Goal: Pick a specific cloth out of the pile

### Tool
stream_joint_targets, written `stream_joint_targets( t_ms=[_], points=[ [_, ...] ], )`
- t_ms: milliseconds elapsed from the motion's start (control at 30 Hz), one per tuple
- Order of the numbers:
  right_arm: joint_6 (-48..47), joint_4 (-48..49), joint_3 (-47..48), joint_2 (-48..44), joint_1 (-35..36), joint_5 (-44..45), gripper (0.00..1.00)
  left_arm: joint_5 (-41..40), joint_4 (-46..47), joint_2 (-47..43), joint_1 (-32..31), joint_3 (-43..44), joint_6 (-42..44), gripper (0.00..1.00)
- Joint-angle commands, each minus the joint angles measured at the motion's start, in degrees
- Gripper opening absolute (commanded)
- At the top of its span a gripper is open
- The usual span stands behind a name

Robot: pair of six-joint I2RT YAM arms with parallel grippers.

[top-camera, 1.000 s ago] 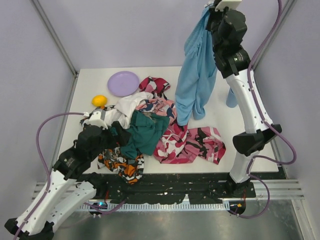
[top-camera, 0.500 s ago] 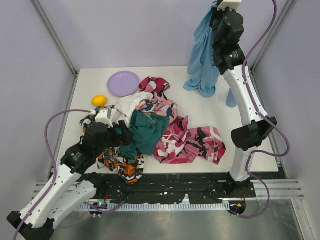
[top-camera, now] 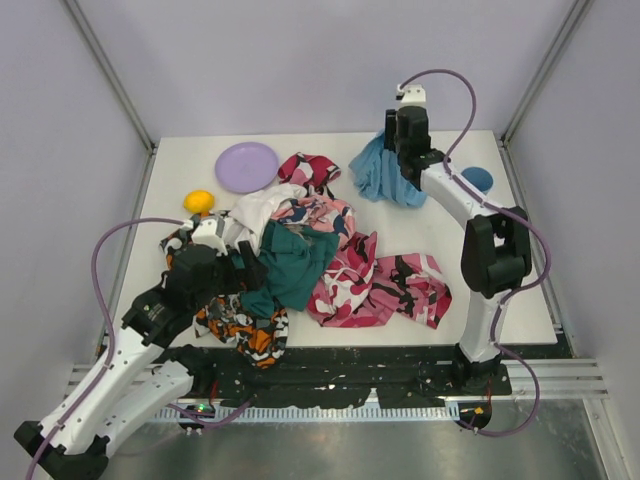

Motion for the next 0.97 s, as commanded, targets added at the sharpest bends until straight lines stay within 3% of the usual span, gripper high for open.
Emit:
stream_joint_targets(
  t_ms=[0,33,100,267,400,533,667,800,933],
  points=[
    [5.9,-7.01,5.46,0.83,-1.02,0.95,0.69,0.46,-0.21,-1.35,-0.12,2.17,0.2,1.0],
    [7.47,-9.11,6.86,-0.12,-1.02,1.21,0.84,0.47,-0.56,-1.44,-0.21,2.26,0.2,1.0],
    [9.23,-10.18,7.31,-4.15,-1.02,-0.09,0.95,0.38,-1.61,-1.97,-0.12,2.61,0.03,1.0],
    [11.17,-13.25,4.07,-17.34,-1.02,-7.83,0.95,0.12,-3.55,-3.55,-0.21,2.96,-0.68,1.0],
    [13.54,-18.61,-3.83,-30.43,-1.02,-6.8,0.95,-0.94,-4.16,-5.22,-0.12,3.84,-1.12,1.0],
    [18.89,-22.66,-17.62,-45.18,-1.02,-1.44,0.95,-1.99,-5.22,-7.15,-0.21,3.49,-1.64,1.0],
    [22.06,-21.27,-35.18,-57.4,-1.02,-1.85,0.95,-3.57,-7.32,-8.21,-0.21,2.88,-2.78,1.0],
    [23.48,-21.08,-42.24,-65.59,-0.93,-5.98,0.95,-5.33,-9.7,-8.3,-0.12,2.44,-4.01,1.0],
    [23.57,-23.89,-43.93,-69.47,-1.02,-4.24,0.95,-6.3,-9.53,-9.52,-0.12,1.03,-5.24,1.0]
  ],
)
